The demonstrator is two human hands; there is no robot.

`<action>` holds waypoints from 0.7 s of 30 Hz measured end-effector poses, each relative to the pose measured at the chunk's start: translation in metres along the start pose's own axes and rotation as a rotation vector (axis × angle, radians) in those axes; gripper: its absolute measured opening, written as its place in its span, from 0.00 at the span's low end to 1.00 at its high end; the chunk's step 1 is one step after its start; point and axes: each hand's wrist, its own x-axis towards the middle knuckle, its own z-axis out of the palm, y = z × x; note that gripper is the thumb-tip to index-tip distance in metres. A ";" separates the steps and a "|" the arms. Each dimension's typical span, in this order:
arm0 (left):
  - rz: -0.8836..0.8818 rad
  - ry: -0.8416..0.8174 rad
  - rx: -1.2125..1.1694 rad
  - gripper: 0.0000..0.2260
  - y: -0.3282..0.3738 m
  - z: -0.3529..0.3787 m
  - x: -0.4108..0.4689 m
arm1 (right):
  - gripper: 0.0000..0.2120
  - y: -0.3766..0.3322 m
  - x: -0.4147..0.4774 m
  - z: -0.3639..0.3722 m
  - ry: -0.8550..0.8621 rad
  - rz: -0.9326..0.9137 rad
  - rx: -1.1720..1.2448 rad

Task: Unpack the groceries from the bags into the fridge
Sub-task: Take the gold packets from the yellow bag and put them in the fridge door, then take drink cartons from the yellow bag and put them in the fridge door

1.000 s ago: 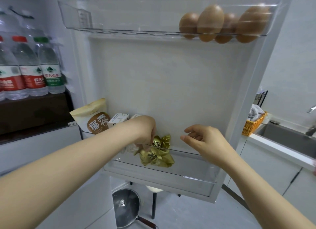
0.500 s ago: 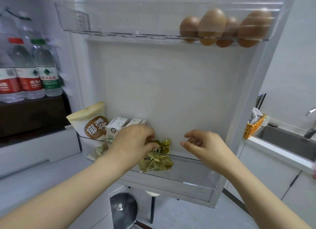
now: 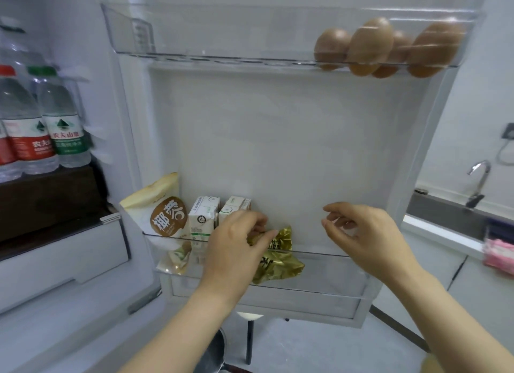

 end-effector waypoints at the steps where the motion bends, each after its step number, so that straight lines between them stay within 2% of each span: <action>1: 0.006 -0.010 -0.002 0.07 -0.001 -0.001 0.000 | 0.12 -0.004 -0.003 -0.002 0.020 0.014 -0.027; 6: 0.047 -0.131 -0.081 0.12 -0.008 -0.016 -0.006 | 0.10 -0.031 -0.036 -0.012 0.153 0.121 -0.050; 10: 0.039 -0.177 -0.254 0.15 0.004 -0.025 -0.010 | 0.10 -0.053 -0.075 -0.022 0.186 0.178 -0.076; 21: 0.223 -0.469 -0.527 0.13 0.103 0.038 -0.060 | 0.16 -0.042 -0.200 -0.110 0.252 0.513 -0.291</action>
